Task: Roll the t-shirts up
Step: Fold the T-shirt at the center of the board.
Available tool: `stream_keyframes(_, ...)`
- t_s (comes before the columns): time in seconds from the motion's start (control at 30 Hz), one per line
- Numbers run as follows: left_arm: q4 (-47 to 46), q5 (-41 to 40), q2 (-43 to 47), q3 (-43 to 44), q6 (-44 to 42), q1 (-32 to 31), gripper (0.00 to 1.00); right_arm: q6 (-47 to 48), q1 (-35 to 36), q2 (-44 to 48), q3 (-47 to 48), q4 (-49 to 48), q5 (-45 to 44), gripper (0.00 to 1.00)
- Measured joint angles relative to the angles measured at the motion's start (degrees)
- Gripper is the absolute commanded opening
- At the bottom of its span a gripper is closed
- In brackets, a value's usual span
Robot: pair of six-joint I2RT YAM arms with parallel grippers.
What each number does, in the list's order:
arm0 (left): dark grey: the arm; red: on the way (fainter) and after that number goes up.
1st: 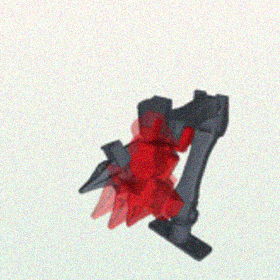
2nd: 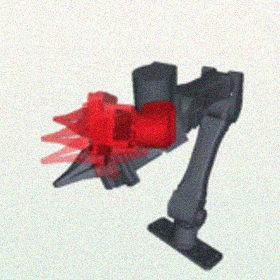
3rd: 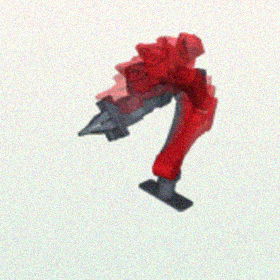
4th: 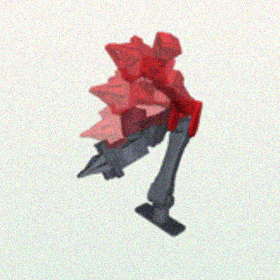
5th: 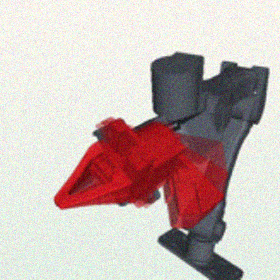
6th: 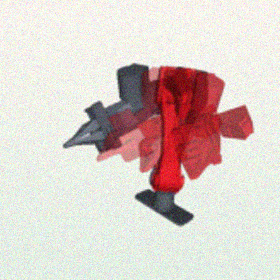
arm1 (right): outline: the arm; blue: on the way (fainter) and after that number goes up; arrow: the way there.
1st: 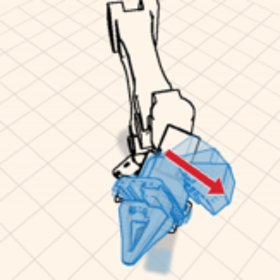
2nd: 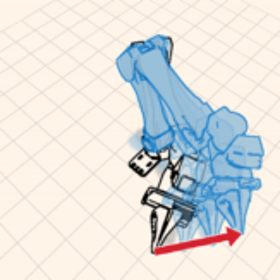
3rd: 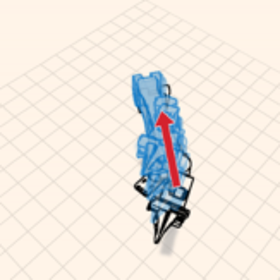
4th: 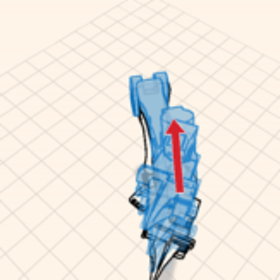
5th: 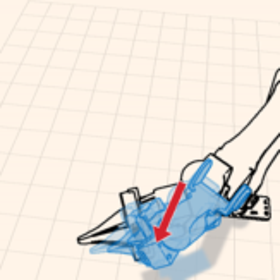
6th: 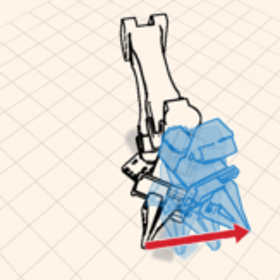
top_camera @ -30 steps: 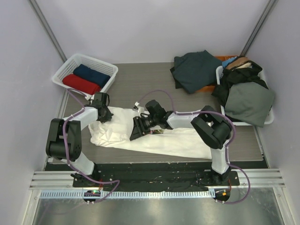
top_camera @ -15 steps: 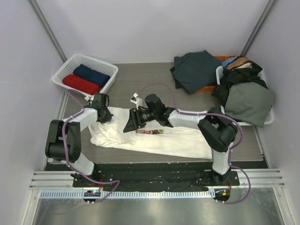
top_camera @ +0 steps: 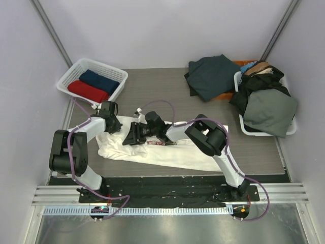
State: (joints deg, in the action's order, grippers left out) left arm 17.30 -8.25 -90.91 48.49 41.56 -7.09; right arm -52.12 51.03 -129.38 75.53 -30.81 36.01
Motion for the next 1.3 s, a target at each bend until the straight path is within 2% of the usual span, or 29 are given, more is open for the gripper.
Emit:
stream_keyframes(0.2, -0.15, 0.02, -0.11, 0.0, -0.02, 0.0, 0.0, -3.96, 2.4, -0.42, -1.7, -6.25, 0.98, 0.54)
stream_keyframes(0.43, -0.2, 0.22, -0.28, 0.13, -0.04, 0.07, 0.0, -10.27, 6.91, 1.53, -12.63, -15.28, 3.13, 0.54)
stream_keyframes(0.63, -0.15, 0.28, -0.33, 0.22, -0.04, 0.09, 0.0, -10.73, 10.73, 7.3, -17.53, -16.04, 3.78, 0.53)
stream_keyframes(0.77, -0.13, 0.37, -0.33, 0.26, -0.04, 0.09, 0.0, -5.6, 10.58, 14.29, -17.42, -9.99, 2.32, 0.52)
stream_keyframes(0.87, -0.04, 0.42, -0.33, 0.33, -0.04, 0.11, 0.0, -0.63, 9.84, 18.51, -16.46, -4.31, -0.11, 0.44)
stream_keyframes(0.97, 0.04, 0.5, -0.2, 0.33, -0.04, 0.11, 0.0, 4.33, 8.59, 21.22, -15.13, 2.01, -3.5, 0.42)
stream_keyframes(1.03, 0.39, 0.83, 0.42, 0.33, -0.02, 0.09, 0.04, 7.23, 7.5, 22.34, -14.75, 5.99, -5.75, 0.39)
stream_keyframes(1.1, 0.96, 1.09, 2.05, 0.33, 0.0, -0.02, 0.13, 9.66, 6.43, 23.21, -14.75, 9.55, -7.69, 0.39)
stream_keyframes(1.17, 1.88, 1.14, 4.87, 0.33, 0.07, -0.28, 0.15, 11.65, 5.31, 24.11, -15.02, 12.74, -9.62, 0.38)
stream_keyframes(1.27, 3.3, 0.48, 10.32, 0.31, 0.24, -0.52, 0.13, 13.33, 3.17, 26.1, -16.48, 15.43, -11.91, 0.27)
stream_keyframes(1.3, 3.78, 0.11, 12.66, 0.24, 0.39, -0.61, 0.11, 13.44, 2.38, 26.56, -16.72, 15.98, -12.37, 0.2)
